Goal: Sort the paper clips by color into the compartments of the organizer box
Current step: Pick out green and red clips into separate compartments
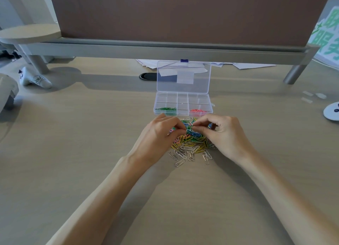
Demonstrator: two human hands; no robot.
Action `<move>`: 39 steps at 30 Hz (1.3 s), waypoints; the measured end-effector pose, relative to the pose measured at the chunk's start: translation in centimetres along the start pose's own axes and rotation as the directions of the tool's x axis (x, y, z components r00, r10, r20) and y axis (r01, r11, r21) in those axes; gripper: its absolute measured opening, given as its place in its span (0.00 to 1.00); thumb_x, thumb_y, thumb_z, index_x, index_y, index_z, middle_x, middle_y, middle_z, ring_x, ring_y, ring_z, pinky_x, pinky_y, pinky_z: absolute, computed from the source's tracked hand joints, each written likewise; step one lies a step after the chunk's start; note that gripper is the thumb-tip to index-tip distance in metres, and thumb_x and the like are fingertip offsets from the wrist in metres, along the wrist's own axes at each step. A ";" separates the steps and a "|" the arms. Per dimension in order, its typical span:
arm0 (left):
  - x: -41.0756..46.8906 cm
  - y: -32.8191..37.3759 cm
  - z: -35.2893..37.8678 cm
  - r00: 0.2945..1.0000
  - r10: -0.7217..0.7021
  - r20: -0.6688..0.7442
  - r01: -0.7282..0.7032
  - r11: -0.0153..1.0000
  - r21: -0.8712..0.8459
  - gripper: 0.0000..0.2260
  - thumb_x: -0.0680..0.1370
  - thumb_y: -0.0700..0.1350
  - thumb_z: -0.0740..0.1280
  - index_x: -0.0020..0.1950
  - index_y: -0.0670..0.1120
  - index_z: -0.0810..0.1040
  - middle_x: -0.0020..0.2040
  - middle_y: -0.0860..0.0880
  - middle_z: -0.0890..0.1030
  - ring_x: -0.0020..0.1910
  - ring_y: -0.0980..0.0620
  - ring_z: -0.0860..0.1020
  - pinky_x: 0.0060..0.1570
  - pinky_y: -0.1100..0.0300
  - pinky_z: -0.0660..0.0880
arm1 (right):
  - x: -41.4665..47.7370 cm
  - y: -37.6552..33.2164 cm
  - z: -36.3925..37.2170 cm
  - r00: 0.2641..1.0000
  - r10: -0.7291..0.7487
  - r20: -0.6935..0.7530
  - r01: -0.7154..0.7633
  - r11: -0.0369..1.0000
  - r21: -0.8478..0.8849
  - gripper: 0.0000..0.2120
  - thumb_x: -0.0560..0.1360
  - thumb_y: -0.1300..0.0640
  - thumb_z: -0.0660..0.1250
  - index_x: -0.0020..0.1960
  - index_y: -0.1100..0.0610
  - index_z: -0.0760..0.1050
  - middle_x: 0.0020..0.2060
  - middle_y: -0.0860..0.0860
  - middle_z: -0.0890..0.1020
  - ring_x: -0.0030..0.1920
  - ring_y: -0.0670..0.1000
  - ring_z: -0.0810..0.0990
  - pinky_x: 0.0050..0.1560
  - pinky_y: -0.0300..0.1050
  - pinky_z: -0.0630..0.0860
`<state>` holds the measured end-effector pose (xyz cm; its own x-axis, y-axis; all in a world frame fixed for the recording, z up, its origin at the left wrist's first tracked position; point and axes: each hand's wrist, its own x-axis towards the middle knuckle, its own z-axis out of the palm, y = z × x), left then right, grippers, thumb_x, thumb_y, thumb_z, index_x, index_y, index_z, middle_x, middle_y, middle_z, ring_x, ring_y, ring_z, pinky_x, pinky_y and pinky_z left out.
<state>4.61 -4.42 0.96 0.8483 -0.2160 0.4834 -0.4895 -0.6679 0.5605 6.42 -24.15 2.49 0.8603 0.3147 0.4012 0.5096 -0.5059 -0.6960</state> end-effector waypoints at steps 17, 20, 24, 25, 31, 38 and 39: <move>0.1 -0.3 0.0 0.997 0.040 -0.073 -0.041 0.999 -0.008 0.03 0.74 0.41 0.72 0.46 0.48 0.83 0.39 0.64 0.76 0.41 0.66 0.71 0.44 0.73 0.65 | 0.2 -0.5 0.7 0.998 0.047 0.038 -0.049 0.998 0.039 0.03 0.75 0.53 0.71 0.47 0.50 0.83 0.41 0.43 0.84 0.46 0.42 0.81 0.46 0.31 0.72; 0.0 -0.4 0.1 0.996 0.055 -0.064 -0.056 0.998 -0.024 0.03 0.75 0.42 0.72 0.47 0.49 0.83 0.40 0.65 0.76 0.42 0.64 0.71 0.44 0.71 0.65 | 0.8 -0.6 0.9 0.988 0.124 0.090 -0.133 0.987 0.092 0.07 0.78 0.53 0.66 0.49 0.52 0.83 0.44 0.44 0.85 0.49 0.42 0.81 0.50 0.35 0.75; -0.3 -0.5 0.4 0.995 0.080 -0.051 -0.081 0.997 -0.018 0.03 0.75 0.43 0.71 0.48 0.50 0.83 0.41 0.60 0.79 0.43 0.57 0.72 0.44 0.63 0.71 | 1.6 -1.0 0.8 0.960 0.227 0.160 -0.263 0.931 0.255 0.03 0.73 0.60 0.72 0.46 0.57 0.84 0.41 0.51 0.85 0.46 0.50 0.83 0.50 0.40 0.77; -0.3 -0.5 0.4 0.996 0.079 -0.050 -0.080 0.997 -0.020 0.03 0.75 0.43 0.71 0.48 0.50 0.83 0.42 0.60 0.79 0.44 0.57 0.72 0.44 0.62 0.71 | 1.7 -1.0 0.7 0.954 0.245 0.176 -0.285 0.920 0.269 0.03 0.72 0.60 0.73 0.46 0.57 0.84 0.41 0.52 0.85 0.46 0.51 0.83 0.51 0.41 0.78; -0.1 -0.5 0.2 0.992 0.106 -0.068 -0.106 0.994 0.000 0.03 0.76 0.44 0.69 0.47 0.49 0.82 0.42 0.59 0.79 0.44 0.59 0.72 0.45 0.63 0.71 | 2.2 -0.3 0.7 0.927 0.375 -0.008 -0.342 0.854 0.393 0.03 0.71 0.60 0.74 0.45 0.55 0.84 0.42 0.49 0.86 0.46 0.47 0.84 0.53 0.41 0.79; 3.0 -1.8 -1.3 0.958 -0.181 -0.222 0.213 0.969 0.129 0.04 0.78 0.46 0.67 0.49 0.52 0.81 0.45 0.60 0.80 0.46 0.56 0.75 0.42 0.58 0.71 | 1.7 0.7 0.9 0.974 0.213 -0.076 -0.215 0.976 -0.022 0.06 0.74 0.57 0.72 0.51 0.51 0.84 0.42 0.39 0.83 0.41 0.35 0.80 0.43 0.23 0.71; 3.6 -2.1 -1.5 0.951 -0.213 -0.225 0.250 0.956 0.152 0.04 0.78 0.47 0.67 0.49 0.52 0.81 0.46 0.59 0.81 0.47 0.55 0.76 0.42 0.57 0.73 | 1.6 0.7 0.8 0.980 0.179 -0.083 -0.185 0.980 -0.074 0.07 0.75 0.57 0.71 0.52 0.51 0.84 0.41 0.37 0.82 0.40 0.35 0.79 0.42 0.23 0.70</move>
<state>8.40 -2.70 2.48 0.8655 0.0973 0.4914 -0.2250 -0.8010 0.5547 8.13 -23.41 2.15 0.9357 0.1519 0.3183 0.3418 -0.6133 -0.7121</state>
